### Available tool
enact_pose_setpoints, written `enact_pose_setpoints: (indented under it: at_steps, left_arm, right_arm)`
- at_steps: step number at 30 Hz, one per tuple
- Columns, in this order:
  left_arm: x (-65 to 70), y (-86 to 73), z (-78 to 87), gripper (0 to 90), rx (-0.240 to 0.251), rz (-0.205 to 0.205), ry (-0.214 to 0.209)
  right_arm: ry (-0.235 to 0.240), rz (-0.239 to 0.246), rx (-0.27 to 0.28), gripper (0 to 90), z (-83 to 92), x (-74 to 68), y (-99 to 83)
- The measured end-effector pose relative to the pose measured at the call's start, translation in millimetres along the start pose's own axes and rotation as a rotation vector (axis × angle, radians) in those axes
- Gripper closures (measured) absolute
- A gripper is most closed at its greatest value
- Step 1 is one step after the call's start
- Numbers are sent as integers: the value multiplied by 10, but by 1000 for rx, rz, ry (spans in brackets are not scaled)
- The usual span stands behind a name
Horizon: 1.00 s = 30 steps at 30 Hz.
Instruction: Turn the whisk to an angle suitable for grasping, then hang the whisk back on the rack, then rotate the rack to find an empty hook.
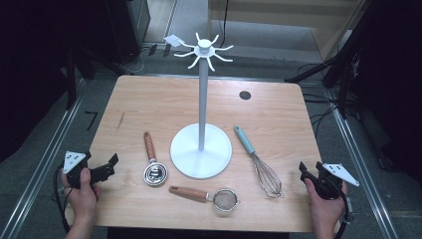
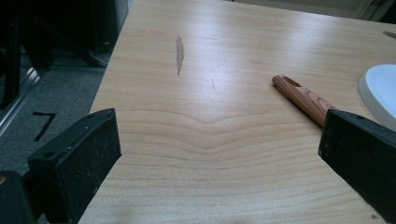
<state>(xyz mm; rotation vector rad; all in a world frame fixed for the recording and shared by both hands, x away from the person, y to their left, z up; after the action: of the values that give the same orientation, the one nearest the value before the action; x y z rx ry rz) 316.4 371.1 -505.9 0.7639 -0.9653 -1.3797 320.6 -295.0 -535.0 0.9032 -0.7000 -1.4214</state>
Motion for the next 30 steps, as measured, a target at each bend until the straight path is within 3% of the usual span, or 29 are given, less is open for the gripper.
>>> enact_pose_setpoints:
  at_steps: [2, 4, 6, 10, 13, 14, 16, 20, 21, 22, 24, 26, 27, 28, 30]
  left_arm:
    - [11, -9, -10, 0, -3, -5, 5]
    - [17, -11, -13, 0, -4, -9, 5]
    - [35, -14, -21, 0, -6, -22, 8]
    - [55, -22, -7, 0, -6, -42, 8]
    - [55, -23, -10, 0, -5, -42, 19]
    - [55, -24, -15, 0, -12, -43, 29]
    - [55, -25, -19, 0, -16, -46, 36]
    - [46, -12, -49, 0, -16, -54, 94]
    - [46, -12, -49, 0, -16, -54, 94]
    - [31, -10, -64, 0, -24, -44, 104]
    - [19, -9, -60, 0, -21, -30, 103]
    - [21, -8, -57, 0, -18, -28, 99]
    - [26, -9, -54, 0, -19, -39, 95]
    - [26, -9, -54, 0, -19, -39, 95]
    - [54, -15, -52, 0, -22, -65, 87]
  right_arm:
    - [-37, 17, -6, 329, 14, -19, 31]
    - [6, 22, -41, 340, 11, -66, 45]
    - [-6, 43, -64, 363, 15, -93, 61]
    - [45, 82, -88, 511, 29, -177, 100]
    - [70, 97, -132, 535, 22, -250, 135]
    - [87, 129, -149, 548, -3, -311, 176]
    - [121, 145, -159, 563, -31, -372, 215]
    - [158, 141, -252, 564, -102, -442, 288]
    - [158, 141, -252, 564, -102, -442, 288]
    - [192, 134, -288, 602, -124, -484, 347]
    - [240, 124, -349, 609, -149, -549, 399]
    - [243, 131, -366, 606, -161, -575, 416]
    - [245, 167, -410, 601, -210, -636, 463]
    - [245, 167, -410, 601, -210, -636, 463]
    - [281, 153, -466, 616, -285, -711, 508]
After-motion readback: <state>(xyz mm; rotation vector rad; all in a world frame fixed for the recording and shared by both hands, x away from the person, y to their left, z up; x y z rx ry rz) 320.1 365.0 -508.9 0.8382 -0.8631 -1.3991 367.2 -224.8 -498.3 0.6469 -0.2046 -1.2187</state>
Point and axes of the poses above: each handheld gripper's, and its own axes: z roughly backward along the jaws, y roughly out of its top, x roughly to its right, the point moved 6 cm from there along -z, roughly forward along the jaws, and after that the axes turned 2 degrees about y, right-handed, at the moved point
